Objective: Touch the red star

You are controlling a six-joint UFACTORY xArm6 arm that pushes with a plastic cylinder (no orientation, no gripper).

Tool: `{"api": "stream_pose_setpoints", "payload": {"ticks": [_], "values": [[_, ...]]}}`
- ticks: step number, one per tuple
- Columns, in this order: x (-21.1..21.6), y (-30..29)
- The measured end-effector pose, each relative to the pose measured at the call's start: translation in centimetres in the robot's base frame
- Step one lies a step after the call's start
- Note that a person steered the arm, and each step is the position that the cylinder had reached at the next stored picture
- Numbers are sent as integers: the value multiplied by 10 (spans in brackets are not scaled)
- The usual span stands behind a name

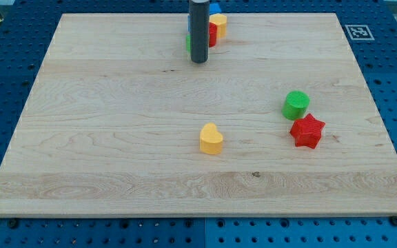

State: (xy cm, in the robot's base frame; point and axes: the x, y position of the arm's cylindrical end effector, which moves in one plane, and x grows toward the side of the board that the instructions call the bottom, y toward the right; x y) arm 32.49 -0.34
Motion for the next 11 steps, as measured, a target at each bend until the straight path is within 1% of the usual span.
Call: {"api": "stream_pose_setpoints", "payload": {"ticks": [2, 3, 4, 5, 6, 7, 8, 9, 10, 11], "values": [[-13, -2], [6, -12], [49, -2], [50, 79], [79, 177], [117, 270], [152, 288], [161, 239], [162, 196], [162, 193]]}}
